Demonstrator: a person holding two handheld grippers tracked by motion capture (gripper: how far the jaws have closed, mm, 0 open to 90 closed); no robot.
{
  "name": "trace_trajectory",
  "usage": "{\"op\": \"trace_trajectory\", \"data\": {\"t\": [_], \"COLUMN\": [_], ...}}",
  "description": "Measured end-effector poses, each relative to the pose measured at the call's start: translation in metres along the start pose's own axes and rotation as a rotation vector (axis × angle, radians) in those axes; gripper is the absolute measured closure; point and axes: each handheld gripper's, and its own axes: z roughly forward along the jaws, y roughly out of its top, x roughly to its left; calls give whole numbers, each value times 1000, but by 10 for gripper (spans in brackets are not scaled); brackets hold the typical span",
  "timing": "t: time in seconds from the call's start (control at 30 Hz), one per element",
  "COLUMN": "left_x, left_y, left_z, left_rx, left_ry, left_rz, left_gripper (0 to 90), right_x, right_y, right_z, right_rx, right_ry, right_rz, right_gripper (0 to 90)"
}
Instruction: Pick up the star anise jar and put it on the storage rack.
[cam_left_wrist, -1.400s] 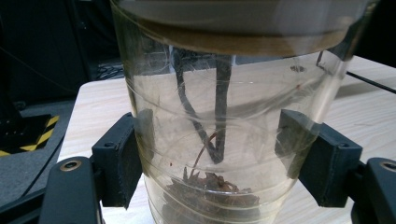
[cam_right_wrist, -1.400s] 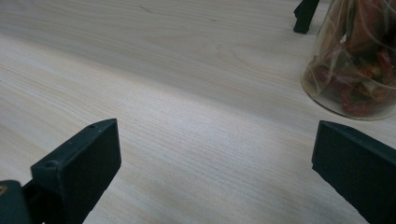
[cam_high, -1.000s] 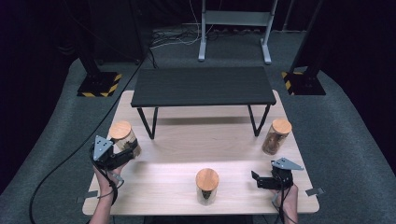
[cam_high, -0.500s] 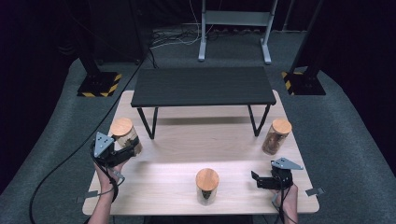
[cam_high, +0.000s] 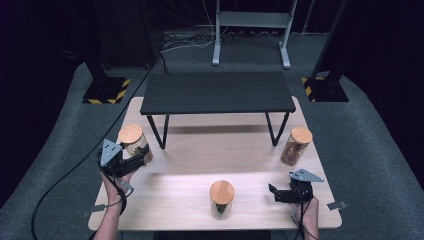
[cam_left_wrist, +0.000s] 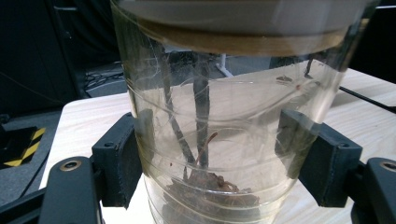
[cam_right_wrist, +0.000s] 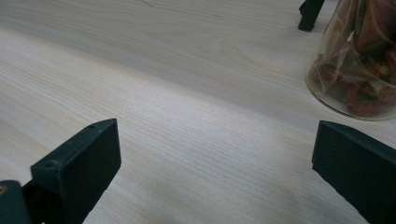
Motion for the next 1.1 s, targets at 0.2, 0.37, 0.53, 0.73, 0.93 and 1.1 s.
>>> {"op": "trace_trajectory", "data": {"t": [0.2, 0.37, 0.53, 0.73, 0.93, 1.1], "left_x": [0, 0, -2, -2, -3, -4], "left_y": [2, 4, 7, 11, 16, 20], "left_z": [1, 2, 2, 3, 4, 5], "left_rx": [2, -2, -5, -6, -10, -14], "left_ry": [-5, -10, -15, -17, -20, -25], "left_rz": [7, 1, 9, 15, 19, 20], "left_gripper": [245, 245, 245, 245, 245, 246], "right_x": [0, 1, 1, 1, 1, 1], "right_y": [0, 0, 0, 0, 0, 0], "right_z": [0, 0, 0, 0, 0, 0], "right_rx": [-4, -1, 3, 1, 5, 4], "right_ry": [0, 0, 0, -1, 1, 0], "right_rz": [-5, -9, -15, -15, -16, -15], "right_gripper": [4, 4, 4, 5, 4, 5]}}
